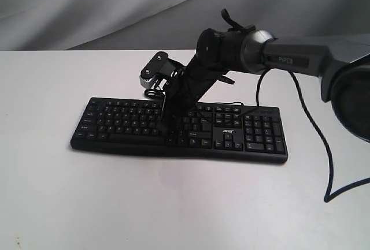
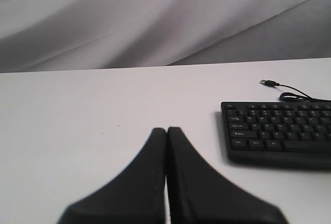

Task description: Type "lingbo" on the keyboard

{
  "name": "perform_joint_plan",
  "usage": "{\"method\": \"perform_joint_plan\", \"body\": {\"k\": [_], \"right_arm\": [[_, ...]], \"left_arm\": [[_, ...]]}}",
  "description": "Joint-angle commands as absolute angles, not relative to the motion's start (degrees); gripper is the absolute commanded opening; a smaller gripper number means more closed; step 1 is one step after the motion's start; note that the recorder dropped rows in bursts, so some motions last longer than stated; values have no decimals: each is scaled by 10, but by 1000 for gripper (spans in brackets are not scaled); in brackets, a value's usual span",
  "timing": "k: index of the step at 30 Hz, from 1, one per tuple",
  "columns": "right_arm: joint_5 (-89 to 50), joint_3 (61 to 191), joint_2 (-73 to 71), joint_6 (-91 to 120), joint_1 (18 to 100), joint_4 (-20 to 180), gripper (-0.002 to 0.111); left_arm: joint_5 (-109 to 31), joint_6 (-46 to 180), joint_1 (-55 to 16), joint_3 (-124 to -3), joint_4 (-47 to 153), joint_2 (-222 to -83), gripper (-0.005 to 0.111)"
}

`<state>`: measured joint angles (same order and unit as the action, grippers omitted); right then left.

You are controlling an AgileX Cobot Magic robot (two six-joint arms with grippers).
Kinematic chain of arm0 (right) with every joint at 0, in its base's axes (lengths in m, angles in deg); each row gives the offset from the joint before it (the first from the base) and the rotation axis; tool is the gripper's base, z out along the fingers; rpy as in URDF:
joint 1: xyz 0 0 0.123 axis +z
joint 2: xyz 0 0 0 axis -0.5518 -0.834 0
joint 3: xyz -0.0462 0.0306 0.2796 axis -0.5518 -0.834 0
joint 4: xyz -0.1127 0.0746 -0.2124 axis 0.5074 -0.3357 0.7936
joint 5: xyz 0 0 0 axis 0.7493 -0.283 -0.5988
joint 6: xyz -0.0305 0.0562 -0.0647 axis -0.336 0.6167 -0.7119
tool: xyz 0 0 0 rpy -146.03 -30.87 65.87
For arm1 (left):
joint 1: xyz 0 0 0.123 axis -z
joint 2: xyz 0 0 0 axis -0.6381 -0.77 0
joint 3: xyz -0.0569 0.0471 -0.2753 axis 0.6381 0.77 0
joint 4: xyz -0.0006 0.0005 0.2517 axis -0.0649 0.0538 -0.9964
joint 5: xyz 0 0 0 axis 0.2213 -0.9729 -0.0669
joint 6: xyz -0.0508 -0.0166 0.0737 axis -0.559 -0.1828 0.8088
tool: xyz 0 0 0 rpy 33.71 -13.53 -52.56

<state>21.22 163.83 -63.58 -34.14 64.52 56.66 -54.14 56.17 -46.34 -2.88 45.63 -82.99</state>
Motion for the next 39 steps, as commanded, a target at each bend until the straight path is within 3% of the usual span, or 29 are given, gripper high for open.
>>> {"method": "perform_joint_plan", "body": {"k": [1, 18, 29, 39], "right_arm": [[212, 1636, -641, -341, 640, 571, 0], [316, 1622, -419, -307, 644, 575, 0], [7, 1330, -53, -269, 644, 562, 0], [8, 1239, 138, -234, 642, 563, 0]], "left_arm": [[-538, 561, -464, -26, 458, -828, 1], [-538, 561, -464, -26, 458, -828, 1], [-538, 561, -464, -26, 458, -828, 1], [-538, 561, -464, -26, 458, -828, 1]]}}
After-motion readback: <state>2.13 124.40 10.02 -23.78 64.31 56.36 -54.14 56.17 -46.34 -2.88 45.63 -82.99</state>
